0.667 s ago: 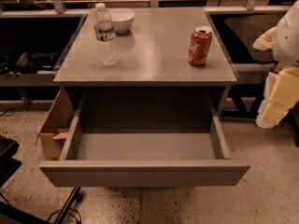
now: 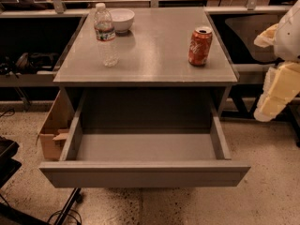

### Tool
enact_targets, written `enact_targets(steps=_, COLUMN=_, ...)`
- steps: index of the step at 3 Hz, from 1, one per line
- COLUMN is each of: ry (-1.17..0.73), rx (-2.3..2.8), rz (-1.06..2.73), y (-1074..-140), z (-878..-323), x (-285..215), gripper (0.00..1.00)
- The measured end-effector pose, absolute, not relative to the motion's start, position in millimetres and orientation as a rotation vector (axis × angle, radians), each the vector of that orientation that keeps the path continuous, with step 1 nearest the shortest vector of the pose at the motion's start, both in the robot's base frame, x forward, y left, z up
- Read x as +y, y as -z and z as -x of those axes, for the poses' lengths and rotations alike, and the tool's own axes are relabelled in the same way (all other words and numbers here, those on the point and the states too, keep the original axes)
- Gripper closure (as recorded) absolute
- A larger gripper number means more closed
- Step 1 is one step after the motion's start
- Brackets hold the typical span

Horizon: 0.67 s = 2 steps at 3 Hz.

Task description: Place coke can into top drawer

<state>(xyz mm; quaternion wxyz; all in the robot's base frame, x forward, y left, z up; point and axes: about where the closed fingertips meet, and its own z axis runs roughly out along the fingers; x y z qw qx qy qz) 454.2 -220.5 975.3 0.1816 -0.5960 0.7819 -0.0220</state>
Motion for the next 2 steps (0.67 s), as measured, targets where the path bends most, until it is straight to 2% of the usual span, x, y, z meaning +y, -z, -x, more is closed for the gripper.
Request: enact_targets(steps=2, ry=-0.254, rx=1.982, rz=1.306, y=-980.2, z=-590.8, x=-237.2, gripper=0.0)
